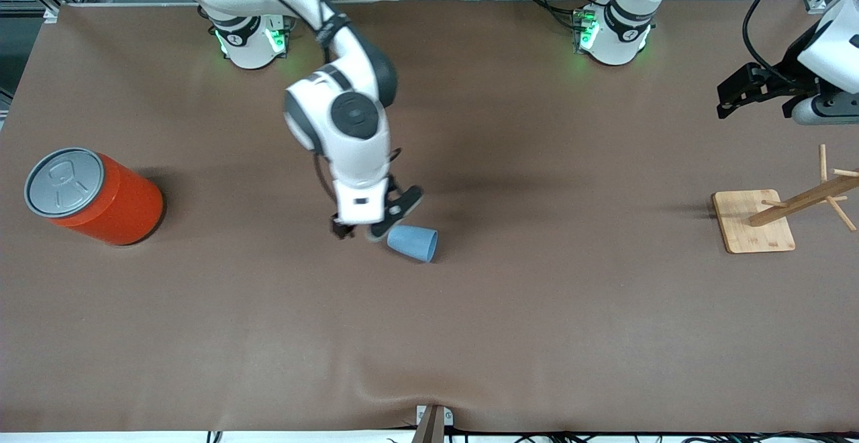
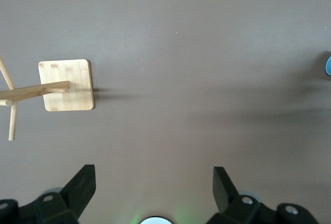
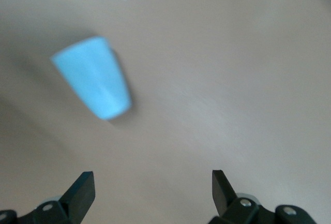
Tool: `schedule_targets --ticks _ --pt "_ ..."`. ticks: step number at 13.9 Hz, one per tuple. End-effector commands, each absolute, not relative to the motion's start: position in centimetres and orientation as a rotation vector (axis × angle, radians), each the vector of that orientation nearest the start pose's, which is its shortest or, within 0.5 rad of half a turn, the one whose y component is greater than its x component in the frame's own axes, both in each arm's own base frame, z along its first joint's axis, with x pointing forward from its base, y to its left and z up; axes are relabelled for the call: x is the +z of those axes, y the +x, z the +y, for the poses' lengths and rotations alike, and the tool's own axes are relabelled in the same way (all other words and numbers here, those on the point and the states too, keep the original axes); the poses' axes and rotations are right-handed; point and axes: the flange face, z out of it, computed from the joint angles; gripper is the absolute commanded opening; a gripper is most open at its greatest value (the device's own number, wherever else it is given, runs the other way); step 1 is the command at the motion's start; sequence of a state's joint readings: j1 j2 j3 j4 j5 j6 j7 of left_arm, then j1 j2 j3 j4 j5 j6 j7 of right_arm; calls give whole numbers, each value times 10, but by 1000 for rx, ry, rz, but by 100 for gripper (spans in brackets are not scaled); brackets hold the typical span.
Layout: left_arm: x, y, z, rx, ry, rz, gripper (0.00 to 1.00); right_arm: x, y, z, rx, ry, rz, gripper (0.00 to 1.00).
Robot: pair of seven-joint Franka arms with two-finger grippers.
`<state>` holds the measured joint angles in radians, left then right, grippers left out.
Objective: Flip cup
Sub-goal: 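Withdraw the right gripper from the lying cup toward the orange can, then move the left gripper toward the base of the lying cup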
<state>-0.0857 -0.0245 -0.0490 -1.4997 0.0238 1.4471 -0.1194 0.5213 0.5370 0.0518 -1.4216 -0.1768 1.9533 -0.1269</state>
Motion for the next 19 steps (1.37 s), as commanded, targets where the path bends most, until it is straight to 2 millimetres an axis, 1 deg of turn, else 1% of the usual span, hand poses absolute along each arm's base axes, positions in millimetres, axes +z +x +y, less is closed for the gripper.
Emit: schedule_targets --ticks 1,3,4,5,6,7,9,10,11,12,13,14,16,17,18,19 --pt "667 525 -70 37 -3092 0 100 409 635 283 16 -3076 -934 100" --pt "667 524 -70 37 -3090 3 100 427 655 222 -5 -3110 -790 100" --pt "667 525 -70 37 -3090 7 100 435 659 196 10 -3127 -725 100" --pt "665 526 -72 44 -3091 8 100 442 659 176 38 -3141 -673 100" --pt "664 527 -74 44 -3093 13 100 447 657 153 76 -3153 -613 100" --pt "663 528 -74 40 -3093 11 100 451 650 135 98 -3130 -527 100" --pt "660 531 -75 39 -3101 8 100 459 633 77 123 -3049 -292 100" --pt "659 532 -76 36 -3106 14 100 465 627 54 120 -3040 -229 100" --pt "659 533 -78 29 -3110 17 100 476 622 35 107 -3042 -183 100" --pt "654 536 -80 42 -3112 22 100 486 616 22 119 -3044 -151 100" --pt "646 542 -83 65 -3137 24 100 499 609 16 124 -3046 -122 100" --pt "637 548 -88 85 -3179 30 100 512 600 14 139 -3050 -49 100" --pt "610 570 -99 83 -3228 41 100 535 583 16 156 -3056 51 100" --pt "592 581 -118 98 -3264 69 100 541 573 16 147 -3058 58 100" --pt "569 593 -135 114 -3288 93 100 545 563 12 132 -3061 70 100" --pt "551 601 -157 113 -3295 132 100 551 558 8 118 -3060 84 100"
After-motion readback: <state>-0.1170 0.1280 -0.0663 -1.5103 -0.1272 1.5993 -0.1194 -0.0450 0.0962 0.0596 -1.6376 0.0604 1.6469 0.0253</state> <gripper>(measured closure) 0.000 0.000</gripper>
